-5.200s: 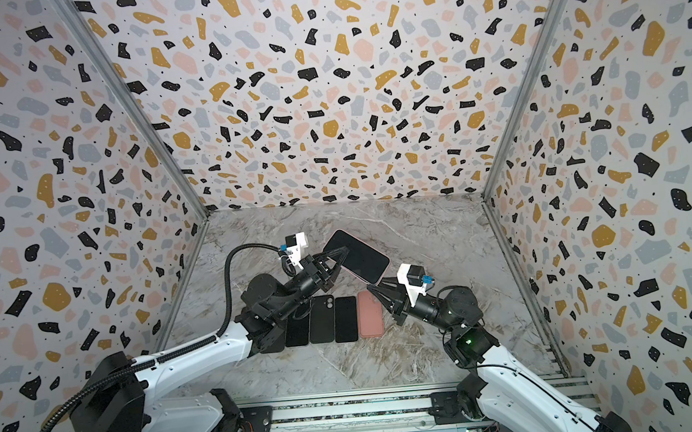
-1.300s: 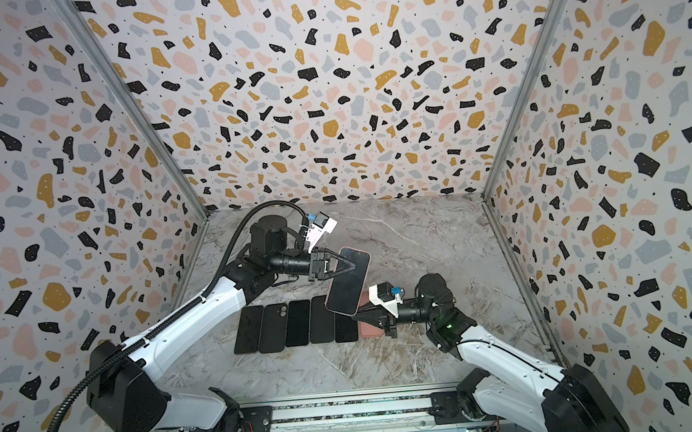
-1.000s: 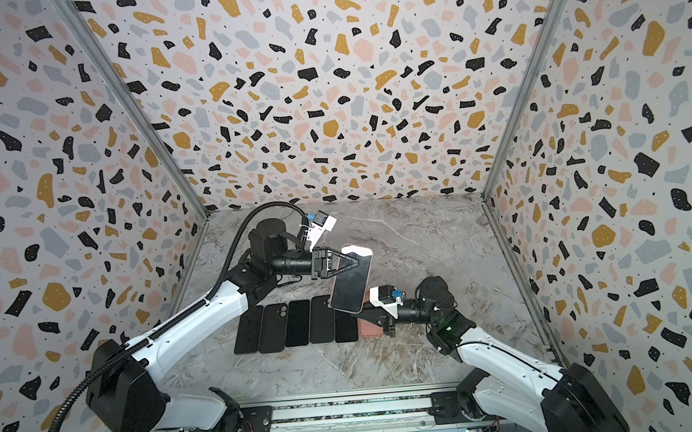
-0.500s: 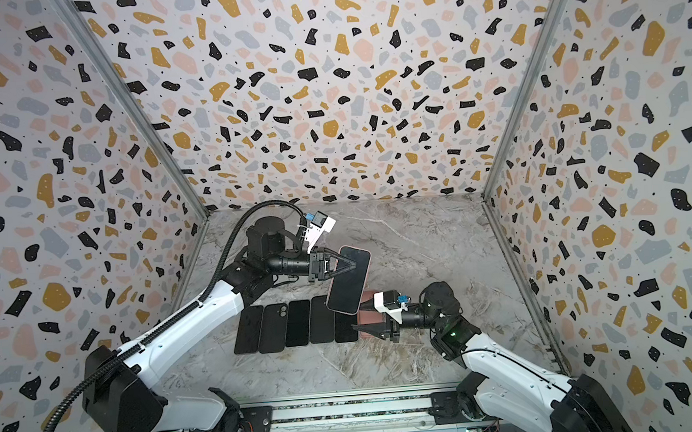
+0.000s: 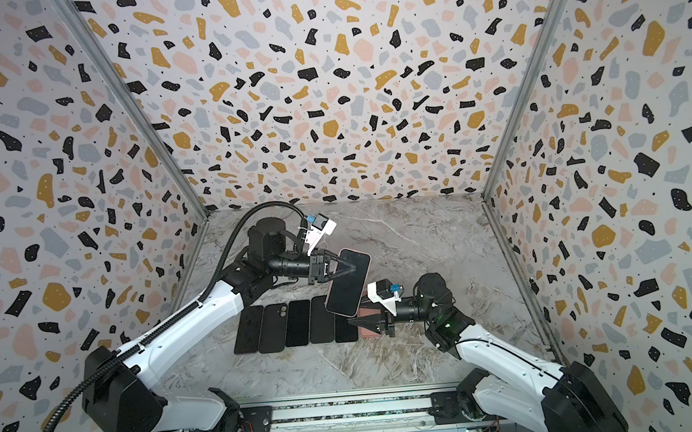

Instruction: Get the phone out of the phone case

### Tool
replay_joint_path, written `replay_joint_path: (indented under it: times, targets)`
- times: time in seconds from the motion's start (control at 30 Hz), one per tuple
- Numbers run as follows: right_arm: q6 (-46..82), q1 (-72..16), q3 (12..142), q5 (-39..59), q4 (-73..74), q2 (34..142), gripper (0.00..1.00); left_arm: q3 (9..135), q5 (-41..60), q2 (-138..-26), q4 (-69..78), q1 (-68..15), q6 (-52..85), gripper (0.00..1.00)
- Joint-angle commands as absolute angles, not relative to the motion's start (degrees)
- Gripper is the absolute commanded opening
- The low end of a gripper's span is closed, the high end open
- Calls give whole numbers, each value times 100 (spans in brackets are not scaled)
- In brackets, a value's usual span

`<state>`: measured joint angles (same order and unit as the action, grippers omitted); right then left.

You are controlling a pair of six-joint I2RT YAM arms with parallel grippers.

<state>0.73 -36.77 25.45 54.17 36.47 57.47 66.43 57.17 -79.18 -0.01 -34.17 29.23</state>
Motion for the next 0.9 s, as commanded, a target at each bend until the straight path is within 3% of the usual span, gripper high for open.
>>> replay_joint_path:
  times: [0.0,0.13,0.4,0.67,0.77,0.87]
  targets:
    - [23,-3742,2857,5719,4090,5678,34,6640,5560,-7804,198,-3383,2712,0]
    - [-20,-3737,2830,5747,4237,5703,22,6628,5556,-7812,202,-3428,2725,0]
    - [-10,-3743,2678,5727,4824,5707,15,6495,5458,-7919,589,-3601,3096,0]
    - [6,-3718,2936,5640,4588,5785,15,6417,5417,-7945,753,-3700,3173,0]
    - [51,-3717,2807,5771,4625,5725,22,6442,5398,-7919,822,-3700,3241,0]
    - [79,-3718,2591,5559,4749,5580,22,6455,5409,-7918,878,-3700,3293,0]
